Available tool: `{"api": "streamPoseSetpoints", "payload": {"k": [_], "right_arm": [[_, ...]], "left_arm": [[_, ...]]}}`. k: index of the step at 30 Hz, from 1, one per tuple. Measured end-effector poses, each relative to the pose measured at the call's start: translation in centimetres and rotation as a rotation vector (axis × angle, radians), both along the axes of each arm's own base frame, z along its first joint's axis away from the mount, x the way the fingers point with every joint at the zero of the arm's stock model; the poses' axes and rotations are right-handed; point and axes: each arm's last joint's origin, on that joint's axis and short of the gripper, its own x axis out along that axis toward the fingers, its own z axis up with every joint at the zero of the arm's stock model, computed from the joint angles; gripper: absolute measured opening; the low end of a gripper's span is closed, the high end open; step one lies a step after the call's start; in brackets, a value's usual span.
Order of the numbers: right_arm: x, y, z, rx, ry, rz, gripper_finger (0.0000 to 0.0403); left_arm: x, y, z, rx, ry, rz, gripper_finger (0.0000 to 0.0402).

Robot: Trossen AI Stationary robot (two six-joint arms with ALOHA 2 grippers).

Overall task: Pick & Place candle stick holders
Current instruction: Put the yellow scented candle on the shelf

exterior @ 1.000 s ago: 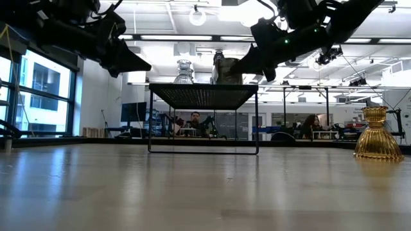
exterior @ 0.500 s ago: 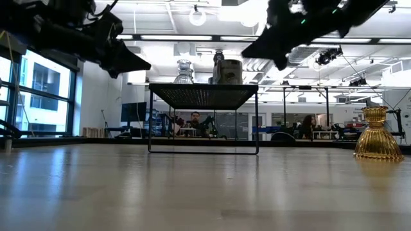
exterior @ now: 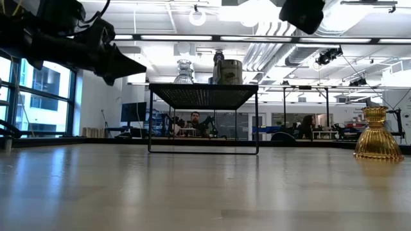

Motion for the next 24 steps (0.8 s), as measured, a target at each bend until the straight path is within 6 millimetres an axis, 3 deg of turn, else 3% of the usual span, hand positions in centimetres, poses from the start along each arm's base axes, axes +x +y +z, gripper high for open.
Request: {"api": "streamPoseSetpoints", "payload": {"k": [5, 13, 24], "right_arm": [[1.8, 1.1, -0.1, 0.116, 0.113, 0.054, 0.0000], [3.9, 2.8, -2.9, 0.347, 0.280, 0.132, 0.0000], [3.6, 2.8, -6.4, 0.356, 0.409, 0.112, 0.0000]], "left_arm": [[0.0, -0.1, 0.0, -0.005, -0.001, -0.052, 0.0000], [0.0, -0.2, 0.0, -0.013, -0.003, -0.063, 0.0000], [0.1, -0.2, 0.0, -0.029, -0.005, -0.086, 0.0000]]}}
